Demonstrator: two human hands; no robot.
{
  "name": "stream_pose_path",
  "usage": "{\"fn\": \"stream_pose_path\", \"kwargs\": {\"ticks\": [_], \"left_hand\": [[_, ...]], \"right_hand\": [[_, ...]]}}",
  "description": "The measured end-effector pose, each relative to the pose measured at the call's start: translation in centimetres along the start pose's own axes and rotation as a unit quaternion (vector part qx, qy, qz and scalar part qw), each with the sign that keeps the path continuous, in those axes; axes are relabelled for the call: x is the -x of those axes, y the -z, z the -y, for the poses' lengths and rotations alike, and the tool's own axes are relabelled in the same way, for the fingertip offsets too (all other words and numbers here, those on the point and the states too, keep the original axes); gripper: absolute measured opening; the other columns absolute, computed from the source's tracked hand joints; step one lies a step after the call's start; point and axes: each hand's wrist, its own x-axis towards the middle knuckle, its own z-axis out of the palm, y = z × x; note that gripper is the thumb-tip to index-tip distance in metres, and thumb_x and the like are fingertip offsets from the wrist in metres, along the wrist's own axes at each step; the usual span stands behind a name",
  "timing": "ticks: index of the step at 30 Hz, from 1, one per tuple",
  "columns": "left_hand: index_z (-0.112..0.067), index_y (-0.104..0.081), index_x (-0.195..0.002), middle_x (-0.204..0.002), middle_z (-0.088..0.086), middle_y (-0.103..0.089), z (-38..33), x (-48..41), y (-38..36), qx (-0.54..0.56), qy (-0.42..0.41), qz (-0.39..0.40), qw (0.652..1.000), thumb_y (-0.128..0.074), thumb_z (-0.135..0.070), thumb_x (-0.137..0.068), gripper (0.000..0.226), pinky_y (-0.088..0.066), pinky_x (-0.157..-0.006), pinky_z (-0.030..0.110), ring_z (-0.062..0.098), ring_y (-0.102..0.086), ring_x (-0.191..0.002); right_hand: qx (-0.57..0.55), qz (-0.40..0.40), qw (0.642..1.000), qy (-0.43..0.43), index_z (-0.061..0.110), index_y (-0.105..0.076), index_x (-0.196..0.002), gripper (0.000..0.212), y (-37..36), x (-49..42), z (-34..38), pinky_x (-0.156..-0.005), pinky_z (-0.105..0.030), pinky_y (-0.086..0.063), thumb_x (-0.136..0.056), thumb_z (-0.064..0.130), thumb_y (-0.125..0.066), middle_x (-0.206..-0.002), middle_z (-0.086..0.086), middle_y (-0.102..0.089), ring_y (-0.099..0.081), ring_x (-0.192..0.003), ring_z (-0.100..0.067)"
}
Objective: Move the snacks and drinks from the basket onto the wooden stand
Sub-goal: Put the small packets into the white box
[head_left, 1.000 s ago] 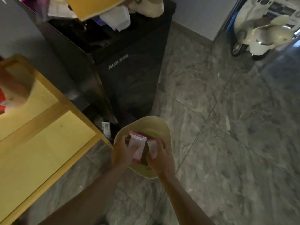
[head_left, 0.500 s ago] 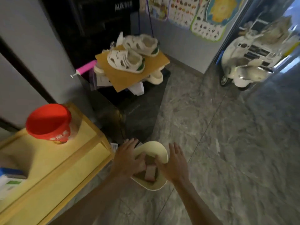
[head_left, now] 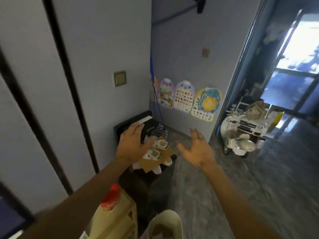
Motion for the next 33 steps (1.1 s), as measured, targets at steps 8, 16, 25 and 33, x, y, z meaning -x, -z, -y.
{"fn": "stream_pose_path", "kwargs": {"ticks": [8,16,25,33], "left_hand": [[-0.022,-0.034,-0.161,-0.167,0.004,-0.035,-1.5,2.9,10.5,-0.021,0.035,-0.051,0.998,-0.033,-0.085,-0.087,0.097,-0.028,-0.126,0.048,0.025,-0.034,-0.152],[-0.021,-0.036,-0.160,-0.167,0.007,-0.036,1.4,13.4,15.6,-0.097,0.158,-0.113,0.976,-0.040,-0.077,-0.096,0.086,-0.032,-0.123,0.053,0.030,-0.037,-0.151],[-0.021,-0.042,-0.156,-0.161,0.007,-0.044,10.0,27.2,22.8,-0.137,0.314,-0.150,0.928,-0.034,-0.084,-0.090,0.091,-0.038,-0.119,0.053,0.031,-0.045,-0.144],[-0.022,-0.041,-0.157,-0.162,0.008,-0.043,20.4,37.0,26.7,-0.138,0.406,-0.145,0.892,-0.031,-0.087,-0.087,0.095,-0.040,-0.117,0.056,0.034,-0.047,-0.143]], "right_hand": [[-0.075,0.003,0.994,0.085,0.018,-0.041,-0.155,0.119,3.7,-2.3,6.1,-0.104,-0.056,-0.055,-0.074,0.105,-0.036,-0.152,-0.009,-0.054,-0.056,-0.135,-0.036],[-0.062,0.086,0.973,0.205,0.020,-0.034,-0.164,0.092,1.7,3.3,14.9,-0.119,-0.052,-0.042,-0.095,0.076,-0.054,-0.168,-0.005,-0.041,-0.044,-0.151,-0.032],[-0.049,0.205,0.919,0.332,0.017,-0.019,-0.171,0.099,-7.6,10.7,27.5,-0.123,-0.050,-0.036,-0.098,0.076,-0.051,-0.177,-0.008,-0.024,-0.033,-0.159,-0.032],[-0.037,0.261,0.875,0.406,0.016,-0.024,-0.169,0.094,-17.2,16.7,38.9,-0.119,-0.047,-0.040,-0.100,0.074,-0.051,-0.174,-0.007,-0.031,-0.038,-0.156,-0.031]]}}
